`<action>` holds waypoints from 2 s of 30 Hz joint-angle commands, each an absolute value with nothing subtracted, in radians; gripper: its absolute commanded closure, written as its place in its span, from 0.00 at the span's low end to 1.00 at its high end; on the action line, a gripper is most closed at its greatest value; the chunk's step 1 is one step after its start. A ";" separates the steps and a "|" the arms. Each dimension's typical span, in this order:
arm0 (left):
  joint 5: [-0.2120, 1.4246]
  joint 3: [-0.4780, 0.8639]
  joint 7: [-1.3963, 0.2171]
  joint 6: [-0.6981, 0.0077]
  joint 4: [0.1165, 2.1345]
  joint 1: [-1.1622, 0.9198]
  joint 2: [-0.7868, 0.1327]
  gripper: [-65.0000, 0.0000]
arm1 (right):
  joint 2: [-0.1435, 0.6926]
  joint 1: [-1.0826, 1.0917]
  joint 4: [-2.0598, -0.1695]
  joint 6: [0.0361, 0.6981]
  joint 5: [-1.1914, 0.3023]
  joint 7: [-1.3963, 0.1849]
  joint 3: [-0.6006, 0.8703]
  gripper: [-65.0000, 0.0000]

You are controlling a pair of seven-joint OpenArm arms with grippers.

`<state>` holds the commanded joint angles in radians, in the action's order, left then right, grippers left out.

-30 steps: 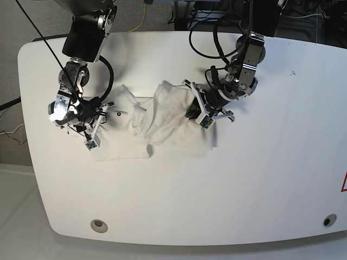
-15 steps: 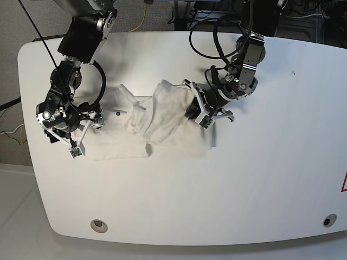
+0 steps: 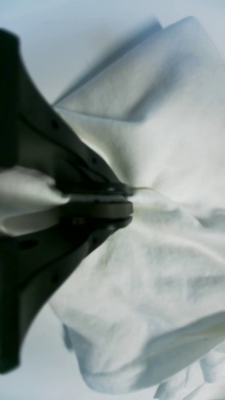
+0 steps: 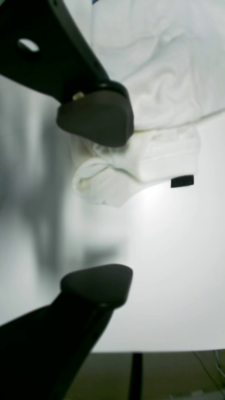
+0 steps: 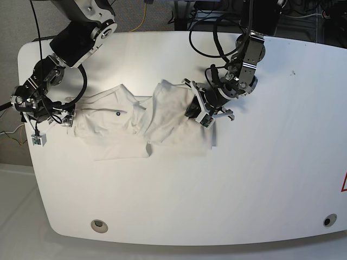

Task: Fold the T-shirt properly
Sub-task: 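Move the right gripper outward and back over the shirt's folded end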

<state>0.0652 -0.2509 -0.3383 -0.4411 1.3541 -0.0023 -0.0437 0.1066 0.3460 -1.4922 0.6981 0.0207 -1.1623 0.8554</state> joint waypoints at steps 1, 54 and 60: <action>0.065 -0.251 -0.338 -0.441 1.354 -0.002 -0.044 0.97 | 0.105 0.346 -1.480 0.698 0.002 -1.164 0.878 0.06; 0.064 -0.249 -0.338 -0.441 1.343 0.007 -0.044 0.97 | 0.015 0.337 -1.201 0.698 -0.171 -1.245 1.003 0.07; 0.065 -0.249 -0.335 -0.441 1.308 0.015 -0.044 0.97 | 0.013 0.320 -1.201 0.698 -0.171 -1.245 1.003 0.07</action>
